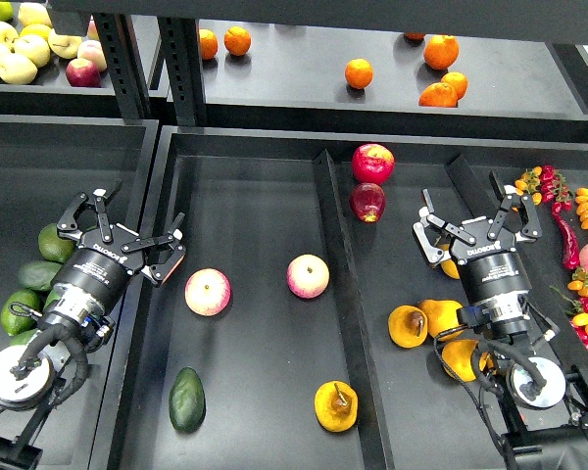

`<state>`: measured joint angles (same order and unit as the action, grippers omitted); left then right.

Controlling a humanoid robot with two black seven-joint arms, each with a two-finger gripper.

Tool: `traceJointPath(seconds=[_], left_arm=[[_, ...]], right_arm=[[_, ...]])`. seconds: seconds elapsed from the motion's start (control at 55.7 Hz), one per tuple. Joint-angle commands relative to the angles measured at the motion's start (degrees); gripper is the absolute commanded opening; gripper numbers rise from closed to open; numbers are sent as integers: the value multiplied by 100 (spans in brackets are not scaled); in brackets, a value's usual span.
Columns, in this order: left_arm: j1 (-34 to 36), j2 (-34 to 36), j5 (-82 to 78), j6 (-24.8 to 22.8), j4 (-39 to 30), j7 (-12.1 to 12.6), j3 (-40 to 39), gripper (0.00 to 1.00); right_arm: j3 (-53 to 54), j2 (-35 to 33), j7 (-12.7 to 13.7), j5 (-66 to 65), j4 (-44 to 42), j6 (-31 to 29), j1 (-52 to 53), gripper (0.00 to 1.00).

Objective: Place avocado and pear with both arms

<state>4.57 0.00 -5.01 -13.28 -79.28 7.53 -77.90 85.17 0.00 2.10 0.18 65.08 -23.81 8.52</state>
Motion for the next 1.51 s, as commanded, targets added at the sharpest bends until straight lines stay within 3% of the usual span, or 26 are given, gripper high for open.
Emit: traceJointPath(seconds=[0.0,0.359,0.969,1.059,1.203,1.221,1.256,1.436,1.49], left_arm=[[0,0,-9,-61,0,20,-6,100],[-27,0,-18,-579,0,117,-50,100],[-27,0,-9,-808,0,170,-6,100],[9,0,-9,-843,0,494,-32,100],[96,0,-9,-852,26,1487,-67,99],[184,0,-9,-835,53,1801,-67,99],[237,0,-9,-817,70,1962,-67,98],[782,0,44,-782,158,2047,117,94],[992,289,44,-782,228,2047,336,94]], right_arm=[[9,0,0,0,-21,-1,18,100],[-9,0,44,9,-153,-10,27,100],[-9,0,53,9,-153,-27,27,100],[-18,0,62,9,-153,-71,27,100],[-26,0,71,9,-127,-80,35,100],[-18,0,71,9,-127,-80,35,100],[-18,0,71,9,-127,-80,35,100],[0,0,71,9,-118,-80,53,100],[0,0,71,9,-118,-80,53,100]])
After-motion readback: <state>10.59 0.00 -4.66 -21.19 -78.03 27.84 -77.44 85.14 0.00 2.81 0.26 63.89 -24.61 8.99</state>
